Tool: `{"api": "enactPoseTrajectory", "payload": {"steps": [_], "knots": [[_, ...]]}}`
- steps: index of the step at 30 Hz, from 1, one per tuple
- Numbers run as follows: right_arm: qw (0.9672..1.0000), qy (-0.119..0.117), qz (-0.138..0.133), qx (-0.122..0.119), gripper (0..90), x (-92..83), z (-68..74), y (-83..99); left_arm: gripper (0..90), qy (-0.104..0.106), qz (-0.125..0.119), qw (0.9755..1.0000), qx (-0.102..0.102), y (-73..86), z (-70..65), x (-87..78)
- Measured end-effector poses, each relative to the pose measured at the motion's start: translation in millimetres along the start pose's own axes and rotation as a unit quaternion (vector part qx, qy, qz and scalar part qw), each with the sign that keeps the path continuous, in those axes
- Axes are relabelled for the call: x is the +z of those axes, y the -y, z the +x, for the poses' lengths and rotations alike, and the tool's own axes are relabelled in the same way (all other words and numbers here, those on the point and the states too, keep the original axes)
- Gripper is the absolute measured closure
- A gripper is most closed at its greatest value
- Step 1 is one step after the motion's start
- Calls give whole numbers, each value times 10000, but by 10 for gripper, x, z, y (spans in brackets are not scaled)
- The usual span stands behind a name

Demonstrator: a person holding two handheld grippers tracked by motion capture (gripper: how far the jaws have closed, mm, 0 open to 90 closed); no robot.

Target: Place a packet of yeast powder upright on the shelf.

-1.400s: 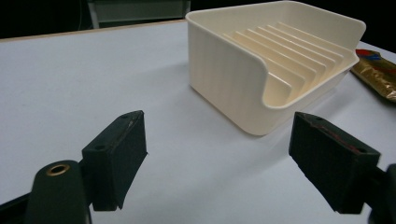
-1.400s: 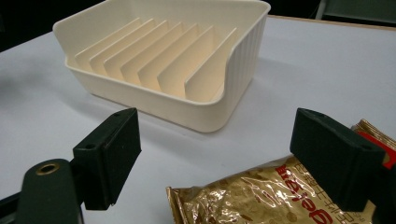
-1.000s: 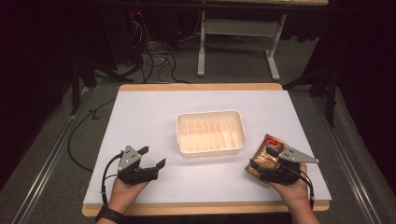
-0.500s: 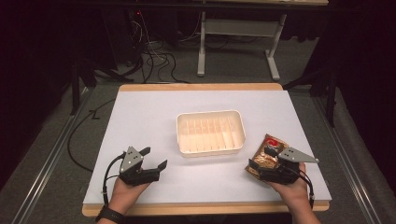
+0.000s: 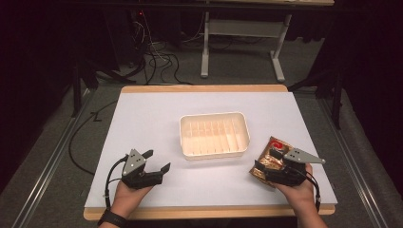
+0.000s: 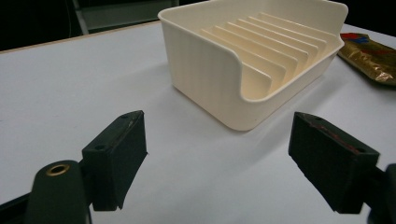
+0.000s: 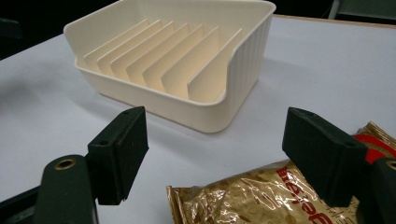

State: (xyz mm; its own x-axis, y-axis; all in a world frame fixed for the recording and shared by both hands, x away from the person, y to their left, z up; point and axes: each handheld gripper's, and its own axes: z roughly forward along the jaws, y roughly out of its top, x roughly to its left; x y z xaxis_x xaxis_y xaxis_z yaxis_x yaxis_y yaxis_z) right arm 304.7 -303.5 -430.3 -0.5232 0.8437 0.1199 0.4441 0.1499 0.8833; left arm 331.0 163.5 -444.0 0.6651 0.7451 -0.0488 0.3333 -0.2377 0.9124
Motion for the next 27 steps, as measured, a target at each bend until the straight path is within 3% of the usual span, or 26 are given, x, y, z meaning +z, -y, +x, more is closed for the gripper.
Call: {"api": "enactPoseTrajectory", "payload": {"steps": [27], "knots": [[9989,321,-5,337,258,-21,-372,42,201,58,8,10000,-26,0,1,12]]}}
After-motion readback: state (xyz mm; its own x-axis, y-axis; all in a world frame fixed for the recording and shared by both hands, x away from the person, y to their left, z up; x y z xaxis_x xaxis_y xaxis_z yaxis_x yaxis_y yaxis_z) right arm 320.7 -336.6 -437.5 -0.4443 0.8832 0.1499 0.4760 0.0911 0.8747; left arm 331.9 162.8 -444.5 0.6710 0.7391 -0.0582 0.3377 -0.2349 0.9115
